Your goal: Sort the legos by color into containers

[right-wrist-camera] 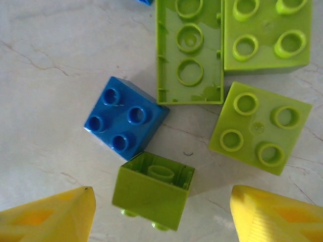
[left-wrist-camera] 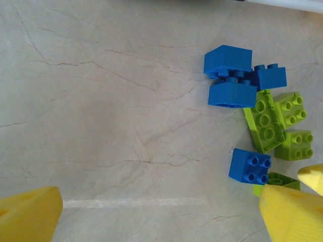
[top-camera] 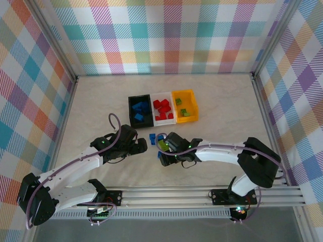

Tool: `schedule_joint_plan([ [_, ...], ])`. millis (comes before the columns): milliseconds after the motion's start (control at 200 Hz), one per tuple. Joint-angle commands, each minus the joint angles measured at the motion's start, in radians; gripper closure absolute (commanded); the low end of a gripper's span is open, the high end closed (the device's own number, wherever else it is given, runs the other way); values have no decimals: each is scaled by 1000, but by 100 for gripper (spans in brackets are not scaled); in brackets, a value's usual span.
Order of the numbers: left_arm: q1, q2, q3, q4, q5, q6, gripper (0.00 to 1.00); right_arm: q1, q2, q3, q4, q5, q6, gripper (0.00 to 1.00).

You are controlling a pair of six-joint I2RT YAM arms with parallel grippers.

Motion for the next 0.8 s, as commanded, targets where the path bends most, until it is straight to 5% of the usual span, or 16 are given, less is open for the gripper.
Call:
schedule_joint_plan([
  [0, 11, -13, -11, -29, -18, 10, 0, 12, 31, 31, 24, 44, 7, 31],
  [545, 12, 32, -8, 26, 26, 30, 0, 5, -59, 28, 52, 49, -15, 73],
  [795, -11, 90, 9, 86, 76, 52, 0, -232, -190, 105, -15, 14, -120, 73],
])
